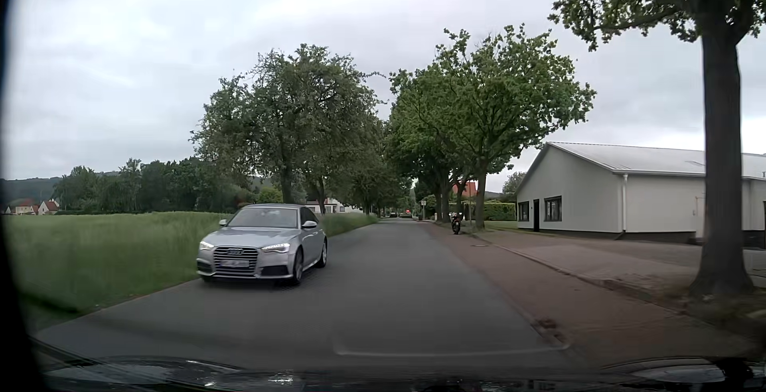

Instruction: Follow the waypoints while adhering to traffic rules and regulations

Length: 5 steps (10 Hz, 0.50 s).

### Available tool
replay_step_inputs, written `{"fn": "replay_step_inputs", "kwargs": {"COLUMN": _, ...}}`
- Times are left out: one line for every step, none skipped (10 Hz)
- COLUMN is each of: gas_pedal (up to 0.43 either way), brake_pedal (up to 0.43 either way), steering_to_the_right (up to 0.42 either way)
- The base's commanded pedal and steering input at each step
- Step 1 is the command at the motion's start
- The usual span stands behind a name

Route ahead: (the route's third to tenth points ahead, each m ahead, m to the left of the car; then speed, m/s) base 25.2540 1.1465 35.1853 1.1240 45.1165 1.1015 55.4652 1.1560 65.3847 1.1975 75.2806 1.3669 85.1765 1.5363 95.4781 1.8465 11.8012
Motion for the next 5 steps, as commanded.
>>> {"fn": "replay_step_inputs", "kwargs": {"gas_pedal": 0.228, "brake_pedal": 0.000, "steering_to_the_right": -0.001}}
{"fn": "replay_step_inputs", "kwargs": {"gas_pedal": 0.228, "brake_pedal": 0.000, "steering_to_the_right": -0.001}}
{"fn": "replay_step_inputs", "kwargs": {"gas_pedal": 0.228, "brake_pedal": 0.000, "steering_to_the_right": -0.001}}
{"fn": "replay_step_inputs", "kwargs": {"gas_pedal": 0.228, "brake_pedal": 0.000, "steering_to_the_right": -0.002}}
{"fn": "replay_step_inputs", "kwargs": {"gas_pedal": 0.228, "brake_pedal": 0.000, "steering_to_the_right": -0.002}}
